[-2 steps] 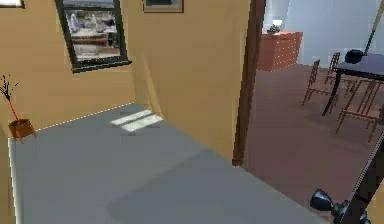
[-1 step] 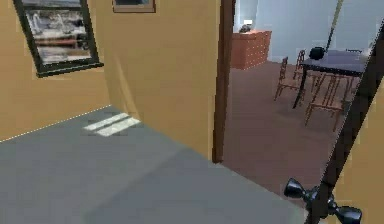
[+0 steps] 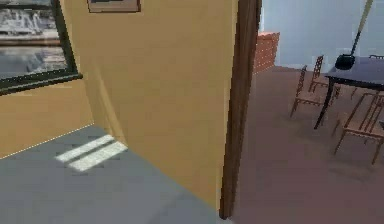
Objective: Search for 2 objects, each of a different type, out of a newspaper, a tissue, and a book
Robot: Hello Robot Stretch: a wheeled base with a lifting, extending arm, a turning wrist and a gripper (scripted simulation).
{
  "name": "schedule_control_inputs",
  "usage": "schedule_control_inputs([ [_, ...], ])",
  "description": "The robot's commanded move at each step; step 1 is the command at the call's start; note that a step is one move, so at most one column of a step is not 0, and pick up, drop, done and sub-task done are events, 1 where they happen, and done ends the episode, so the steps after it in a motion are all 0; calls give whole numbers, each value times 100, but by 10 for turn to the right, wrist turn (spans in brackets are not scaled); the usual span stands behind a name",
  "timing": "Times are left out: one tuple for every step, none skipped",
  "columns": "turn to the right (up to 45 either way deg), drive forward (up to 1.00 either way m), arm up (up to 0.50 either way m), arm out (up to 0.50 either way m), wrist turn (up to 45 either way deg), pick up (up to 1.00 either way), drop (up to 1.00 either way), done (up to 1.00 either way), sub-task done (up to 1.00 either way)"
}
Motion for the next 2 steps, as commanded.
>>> schedule_control_inputs([
  [390,0,0,0,0,0,0,0,0],
  [0,100,0,0,0,0,0,0,0],
])
